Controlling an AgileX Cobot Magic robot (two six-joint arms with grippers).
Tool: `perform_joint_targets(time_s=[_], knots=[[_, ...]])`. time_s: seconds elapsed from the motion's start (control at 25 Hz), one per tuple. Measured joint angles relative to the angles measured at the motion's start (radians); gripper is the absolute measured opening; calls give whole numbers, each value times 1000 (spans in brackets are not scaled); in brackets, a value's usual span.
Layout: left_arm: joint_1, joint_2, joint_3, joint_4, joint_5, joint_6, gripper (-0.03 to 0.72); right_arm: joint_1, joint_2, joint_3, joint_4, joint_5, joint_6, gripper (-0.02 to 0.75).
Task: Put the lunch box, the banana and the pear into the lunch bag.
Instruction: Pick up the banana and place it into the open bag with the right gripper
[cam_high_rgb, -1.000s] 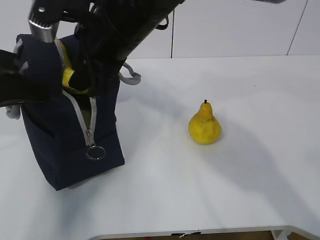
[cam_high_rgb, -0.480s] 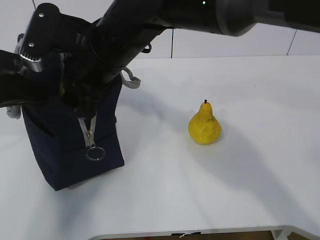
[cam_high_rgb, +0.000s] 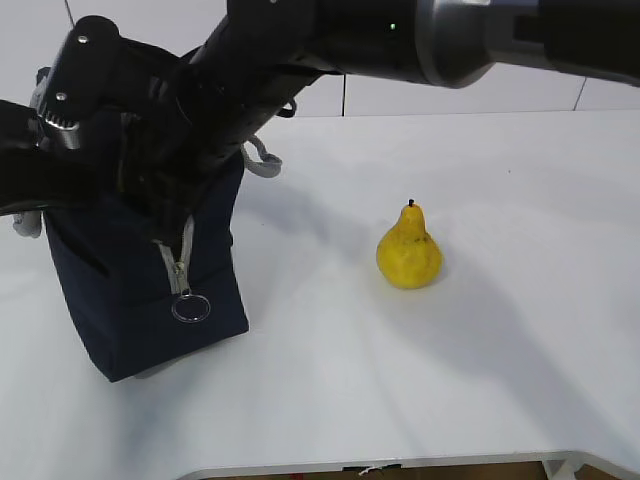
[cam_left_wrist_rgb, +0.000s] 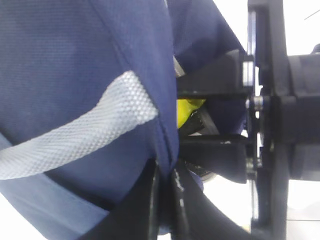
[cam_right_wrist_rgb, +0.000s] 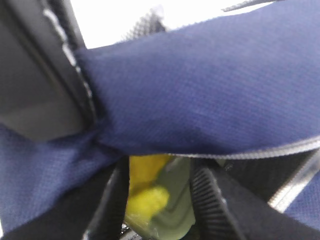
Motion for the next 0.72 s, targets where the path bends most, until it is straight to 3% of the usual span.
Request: perform_joint_targets(time_s=[0.16,0.48,0.72], knots=[[0,0,0,4,0,0,-15,0,0,0,1,-1,2,338],[0,0,0,4,0,2,-15,0,-15,0,-6,10,6,350],[0,0,0,8,0,21,-15,0,-80,-1,-148,66,135,350]])
